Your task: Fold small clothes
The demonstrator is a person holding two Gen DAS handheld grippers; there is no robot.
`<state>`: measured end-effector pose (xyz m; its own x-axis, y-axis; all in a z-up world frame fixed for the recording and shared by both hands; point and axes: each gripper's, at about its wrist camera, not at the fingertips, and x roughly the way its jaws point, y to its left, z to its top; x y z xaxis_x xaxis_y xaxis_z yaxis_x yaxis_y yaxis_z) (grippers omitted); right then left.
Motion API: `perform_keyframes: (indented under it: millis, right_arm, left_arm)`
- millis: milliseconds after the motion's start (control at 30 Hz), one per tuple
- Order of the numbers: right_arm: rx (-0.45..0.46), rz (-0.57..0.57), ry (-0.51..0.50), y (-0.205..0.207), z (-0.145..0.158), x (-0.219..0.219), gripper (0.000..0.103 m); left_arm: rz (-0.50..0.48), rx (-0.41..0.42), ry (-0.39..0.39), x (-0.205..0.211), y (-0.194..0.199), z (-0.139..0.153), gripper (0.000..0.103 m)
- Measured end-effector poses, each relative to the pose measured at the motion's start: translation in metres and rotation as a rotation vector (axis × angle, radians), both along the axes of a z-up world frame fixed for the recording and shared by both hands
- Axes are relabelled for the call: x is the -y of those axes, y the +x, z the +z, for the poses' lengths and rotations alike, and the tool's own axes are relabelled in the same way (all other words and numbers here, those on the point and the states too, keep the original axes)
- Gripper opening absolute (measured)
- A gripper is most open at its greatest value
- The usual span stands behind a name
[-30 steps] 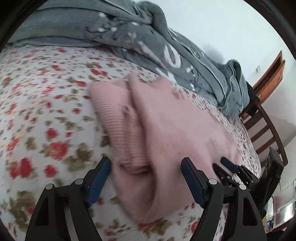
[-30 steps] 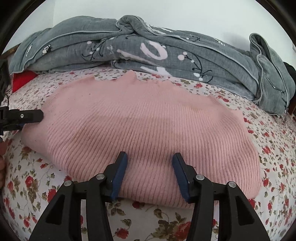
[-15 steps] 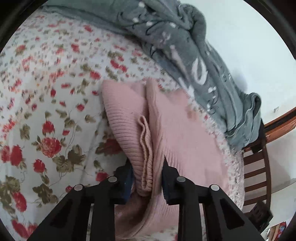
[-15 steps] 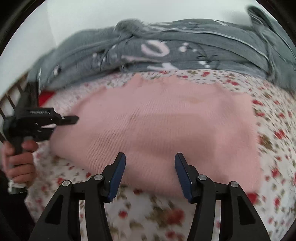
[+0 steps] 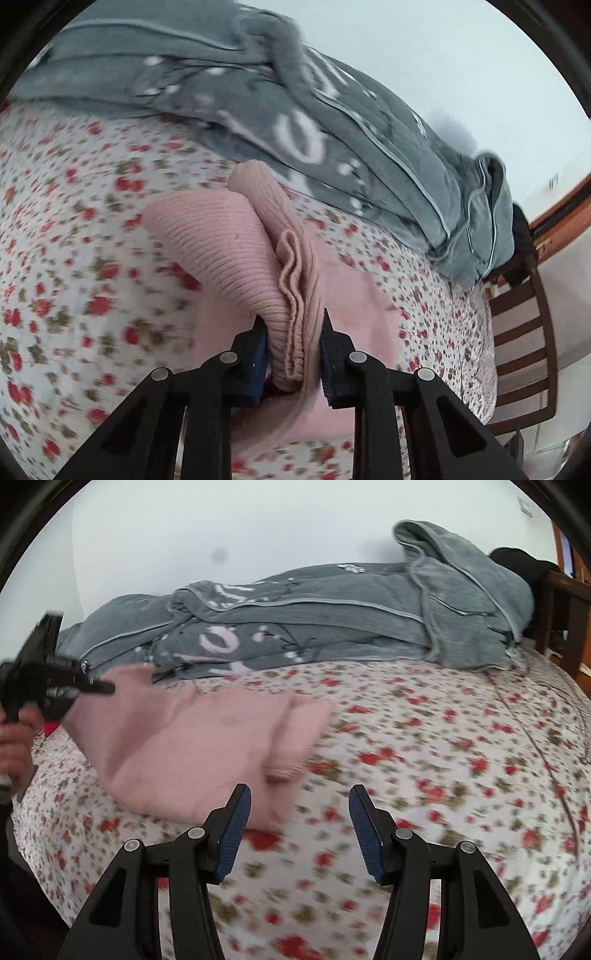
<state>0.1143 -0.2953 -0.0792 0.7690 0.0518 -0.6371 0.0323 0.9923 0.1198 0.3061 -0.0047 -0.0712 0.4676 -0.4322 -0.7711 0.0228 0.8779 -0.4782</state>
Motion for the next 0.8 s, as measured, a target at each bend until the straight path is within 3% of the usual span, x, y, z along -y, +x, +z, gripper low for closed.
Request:
perform_keyframes:
  millis: [133,233,367,500,567,667,800]
  right_arm:
    - [0.004,-0.035,-0.001,-0.016,-0.001,0.027,0.054]
    - [0.003,-0.055,0.020,-0.022,-0.003,0.040,0.054]
    - [-0.014,-0.068,0.050,-0.026,-0.009,0.047,0.054]
    - [-0.018,-0.063,0.057,-0.028,-0.011,0.045,0.054]
    - [-0.003,-0.059,0.062,-0.027,-0.008,0.043,0.055]
    - [0.018,-0.053,0.108,-0.018,-0.002,0.039,0.055]
    - [0.041,-0.022,0.213,0.002,0.007,0.028,0.059]
  left_arm:
    - [-0.071,-0.022,0.046,0.068,-0.004,-0.007,0.022]
    - [-0.131,-0.054,0.021,0.118,-0.013,-0.031,0.022]
    - [-0.214,-0.101,0.011,0.154,-0.025,-0.056,0.028]
    - [-0.298,-0.096,-0.172,0.135,-0.026,-0.041,0.034]
    - [-0.295,-0.041,-0.217,0.114,-0.030,-0.025,0.052]
    - [-0.246,0.067,-0.111,0.079,-0.040,-0.006,0.052]
    - [-0.198,0.135,0.053,0.031,-0.058,-0.007,0.052]
